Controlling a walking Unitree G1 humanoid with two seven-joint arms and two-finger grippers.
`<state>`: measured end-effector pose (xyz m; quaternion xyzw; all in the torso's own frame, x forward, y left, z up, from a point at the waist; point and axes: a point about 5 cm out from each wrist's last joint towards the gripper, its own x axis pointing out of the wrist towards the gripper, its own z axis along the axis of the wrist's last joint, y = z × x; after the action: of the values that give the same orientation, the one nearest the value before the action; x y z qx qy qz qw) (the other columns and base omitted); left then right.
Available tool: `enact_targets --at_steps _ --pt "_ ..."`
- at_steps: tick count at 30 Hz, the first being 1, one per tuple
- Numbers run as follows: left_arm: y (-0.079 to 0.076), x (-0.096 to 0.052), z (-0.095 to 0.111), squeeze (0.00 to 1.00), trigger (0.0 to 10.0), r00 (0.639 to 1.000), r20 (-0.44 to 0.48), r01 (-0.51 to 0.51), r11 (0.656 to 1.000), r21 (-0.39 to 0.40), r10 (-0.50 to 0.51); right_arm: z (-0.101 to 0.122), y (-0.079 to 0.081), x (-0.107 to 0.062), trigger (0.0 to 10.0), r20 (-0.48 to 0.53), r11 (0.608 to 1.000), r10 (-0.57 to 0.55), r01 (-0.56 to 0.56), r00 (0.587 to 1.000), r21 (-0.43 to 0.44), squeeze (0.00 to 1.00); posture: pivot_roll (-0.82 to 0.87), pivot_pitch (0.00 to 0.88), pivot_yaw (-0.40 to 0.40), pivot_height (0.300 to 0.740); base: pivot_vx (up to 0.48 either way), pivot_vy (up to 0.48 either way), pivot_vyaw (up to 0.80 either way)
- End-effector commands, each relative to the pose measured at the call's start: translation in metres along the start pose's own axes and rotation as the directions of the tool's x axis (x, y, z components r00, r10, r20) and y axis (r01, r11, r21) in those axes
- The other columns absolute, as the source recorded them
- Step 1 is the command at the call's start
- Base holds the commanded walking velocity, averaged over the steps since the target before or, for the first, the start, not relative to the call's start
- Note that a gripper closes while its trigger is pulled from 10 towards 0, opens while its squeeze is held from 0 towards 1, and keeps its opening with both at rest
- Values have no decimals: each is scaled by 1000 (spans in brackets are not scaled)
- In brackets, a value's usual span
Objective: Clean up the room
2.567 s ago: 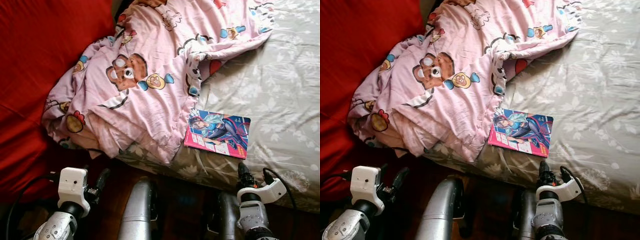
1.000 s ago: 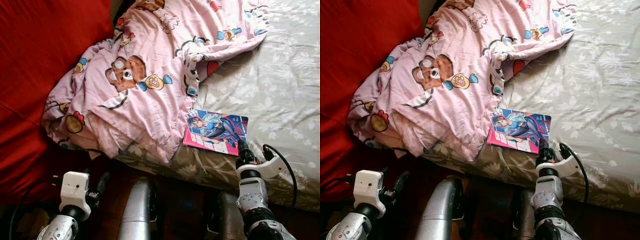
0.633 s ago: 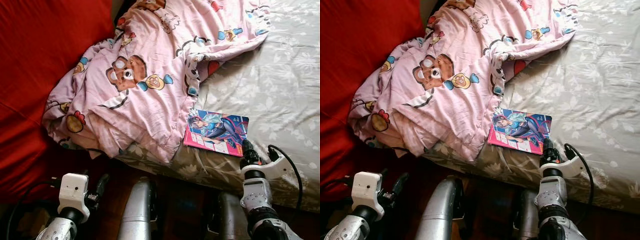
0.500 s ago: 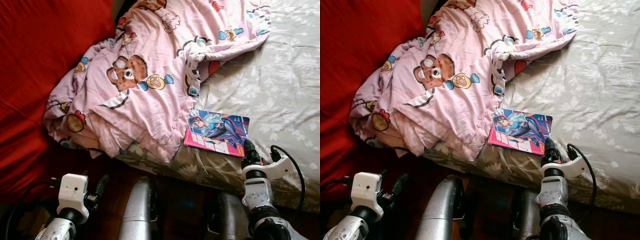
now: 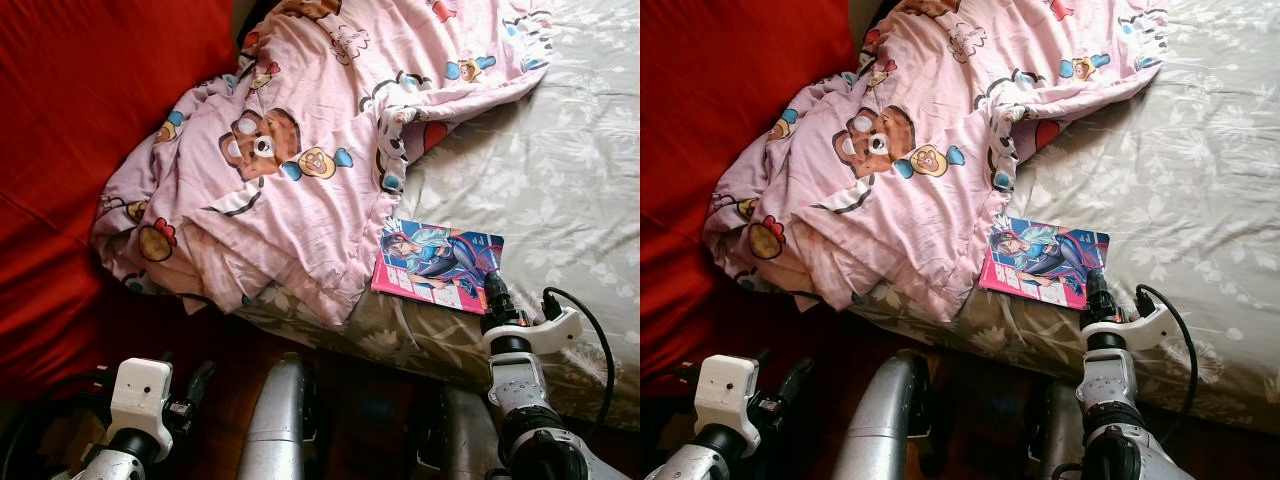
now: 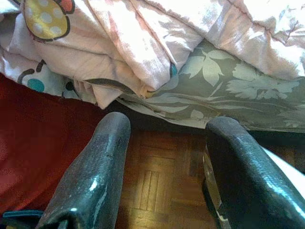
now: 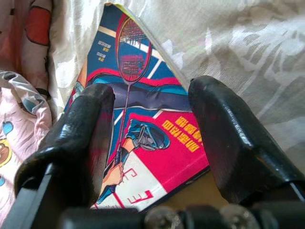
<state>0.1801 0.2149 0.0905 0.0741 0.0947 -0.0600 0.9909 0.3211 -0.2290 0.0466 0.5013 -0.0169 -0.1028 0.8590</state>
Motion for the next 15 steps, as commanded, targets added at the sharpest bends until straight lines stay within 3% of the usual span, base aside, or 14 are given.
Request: enact_targets --at_steps 1,7,15 --pt "6 -9 -6 0 10000 999 -45 -17 1000 4 17 -7 -10 -7 10000 -26 999 -38 39 999 16 0 244 460 200 612 0 0 0" --pt "2 -17 -7 0 10000 998 -65 -8 1000 12 9 -5 -23 -15 10000 -24 997 -54 56 998 52 0 243 483 201 612 0 0 0" --pt "0 -22 -3 0 10000 998 -64 -2 1000 14 3 -19 -22 -19 10000 -98 997 -13 21 995 74 0 256 508 204 612 0 0 0"
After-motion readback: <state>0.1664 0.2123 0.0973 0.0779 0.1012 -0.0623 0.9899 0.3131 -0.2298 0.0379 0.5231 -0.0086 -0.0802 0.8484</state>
